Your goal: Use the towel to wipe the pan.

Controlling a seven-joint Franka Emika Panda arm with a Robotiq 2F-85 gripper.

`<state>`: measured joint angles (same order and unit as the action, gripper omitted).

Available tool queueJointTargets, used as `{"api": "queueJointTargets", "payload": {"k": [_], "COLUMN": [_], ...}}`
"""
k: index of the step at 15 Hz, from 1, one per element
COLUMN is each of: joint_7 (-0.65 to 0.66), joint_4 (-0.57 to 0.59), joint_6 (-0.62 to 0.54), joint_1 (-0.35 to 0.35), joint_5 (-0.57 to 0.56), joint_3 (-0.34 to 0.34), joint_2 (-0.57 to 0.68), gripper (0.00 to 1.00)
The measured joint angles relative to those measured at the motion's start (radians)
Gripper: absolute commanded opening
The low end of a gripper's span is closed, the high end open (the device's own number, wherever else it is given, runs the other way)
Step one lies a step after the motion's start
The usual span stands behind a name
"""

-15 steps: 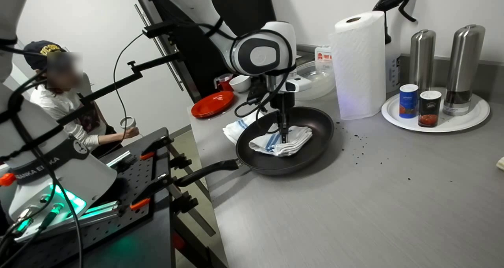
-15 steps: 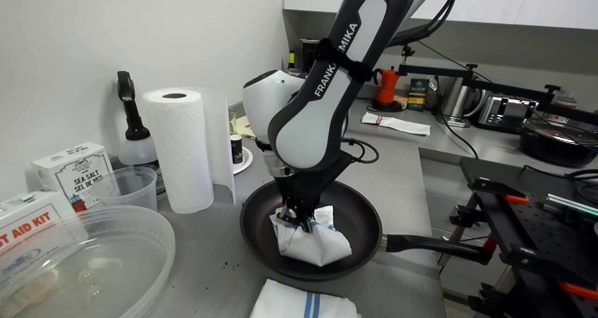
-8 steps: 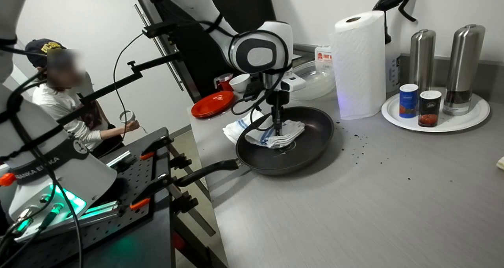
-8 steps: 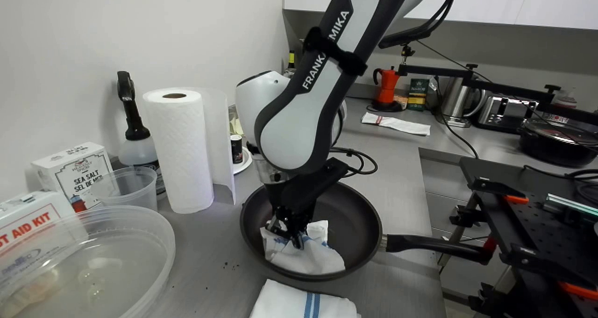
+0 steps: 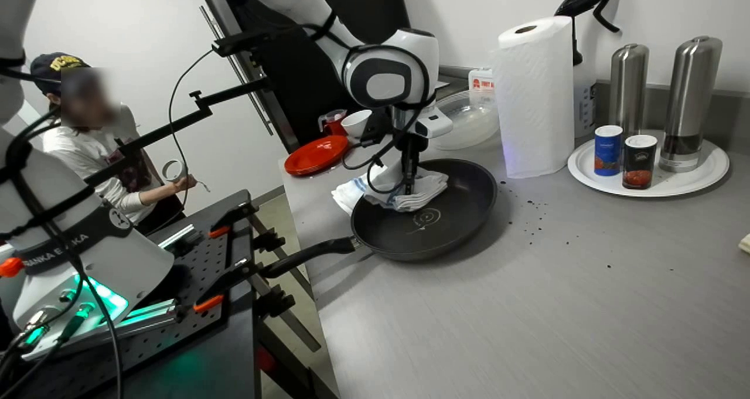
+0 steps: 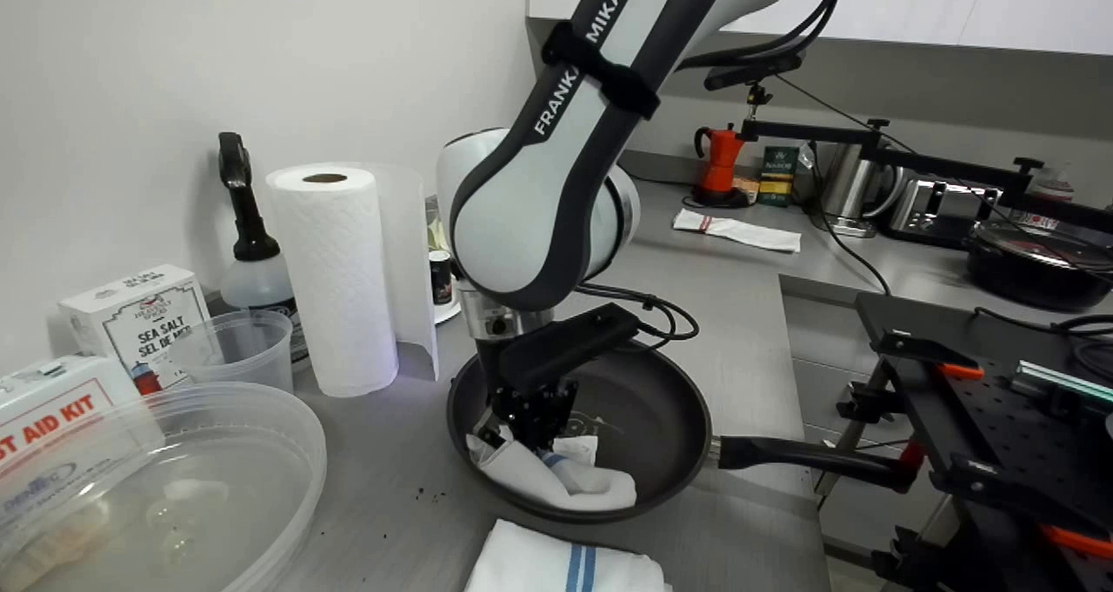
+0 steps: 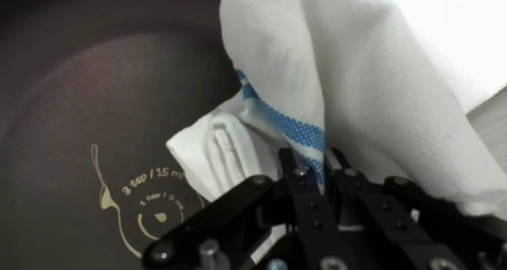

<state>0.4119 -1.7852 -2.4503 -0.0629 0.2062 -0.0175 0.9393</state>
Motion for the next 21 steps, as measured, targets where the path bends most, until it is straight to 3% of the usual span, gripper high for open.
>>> {"api": "queueJointTargets", "payload": {"k": [4,9,15,21], "joint_7": [-0.058,-0.205,-0.311,-0.434], "joint_4": [0.011,-0.002,-0.117,-0.218], "joint_6": [0.005,0.138,0.277,0.214], "joint_1": [0.060,0.168,0.227,0.327], "joint_5": [0.058,0.104,0.033,0.010], "joint_3": [-0.042,-0.076,0.063,0.151], "joint_2": [-0.012,-0.111,-0.339,-0.442], "gripper": [0.02,0.02,0.02,0.02]}}
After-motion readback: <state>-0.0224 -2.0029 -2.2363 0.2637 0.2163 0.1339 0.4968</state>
